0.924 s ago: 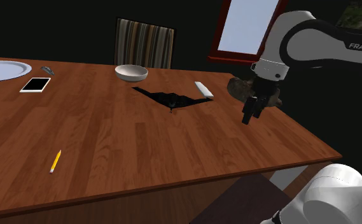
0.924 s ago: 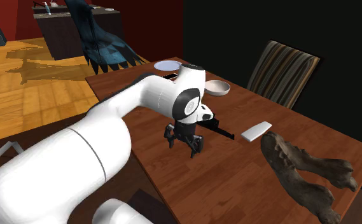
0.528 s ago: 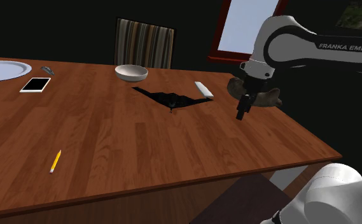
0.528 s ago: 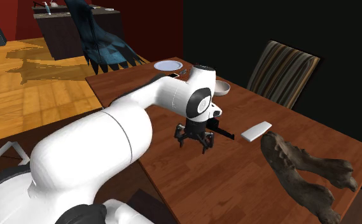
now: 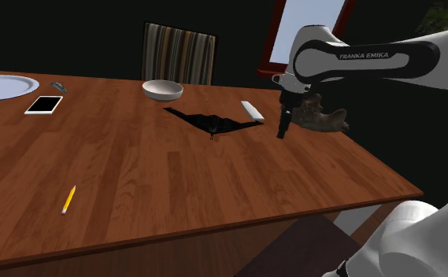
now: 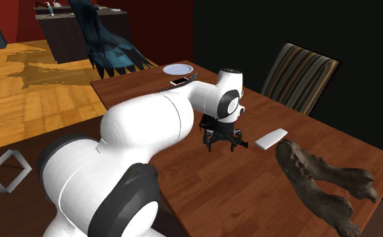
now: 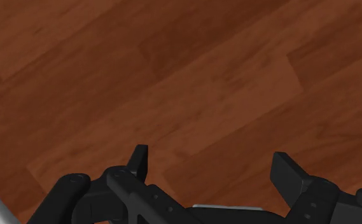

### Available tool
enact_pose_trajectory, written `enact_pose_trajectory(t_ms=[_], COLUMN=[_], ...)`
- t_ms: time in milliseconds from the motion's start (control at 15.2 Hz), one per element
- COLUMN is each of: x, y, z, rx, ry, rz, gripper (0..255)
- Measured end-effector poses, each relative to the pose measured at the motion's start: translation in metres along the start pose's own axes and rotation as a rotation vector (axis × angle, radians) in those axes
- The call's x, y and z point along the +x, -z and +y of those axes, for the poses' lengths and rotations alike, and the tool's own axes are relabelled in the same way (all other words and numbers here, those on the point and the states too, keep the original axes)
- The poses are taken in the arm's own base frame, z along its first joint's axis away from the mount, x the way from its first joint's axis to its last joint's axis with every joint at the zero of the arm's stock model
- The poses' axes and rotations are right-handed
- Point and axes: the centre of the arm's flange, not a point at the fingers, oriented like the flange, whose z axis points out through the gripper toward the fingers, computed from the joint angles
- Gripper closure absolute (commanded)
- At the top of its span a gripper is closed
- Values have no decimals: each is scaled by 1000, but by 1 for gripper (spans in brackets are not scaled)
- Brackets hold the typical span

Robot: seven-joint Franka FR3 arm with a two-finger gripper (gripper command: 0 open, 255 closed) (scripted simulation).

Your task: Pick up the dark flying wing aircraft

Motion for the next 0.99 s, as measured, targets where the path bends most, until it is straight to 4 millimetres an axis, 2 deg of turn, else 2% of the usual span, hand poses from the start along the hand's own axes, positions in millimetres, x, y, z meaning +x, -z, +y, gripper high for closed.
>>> enact_pose_trajectory(t_ms=[264,396,528,792,990], x=[40,66,89,135,147], y=[-10,-16,-14,-24,-37], z=[24,37,44,54,56], rx=[-28,-42,-56,-83,-89], ry=[172,258,344,511,547], rz=[3,4,6,9,9], gripper=[0,0,0,0,0])
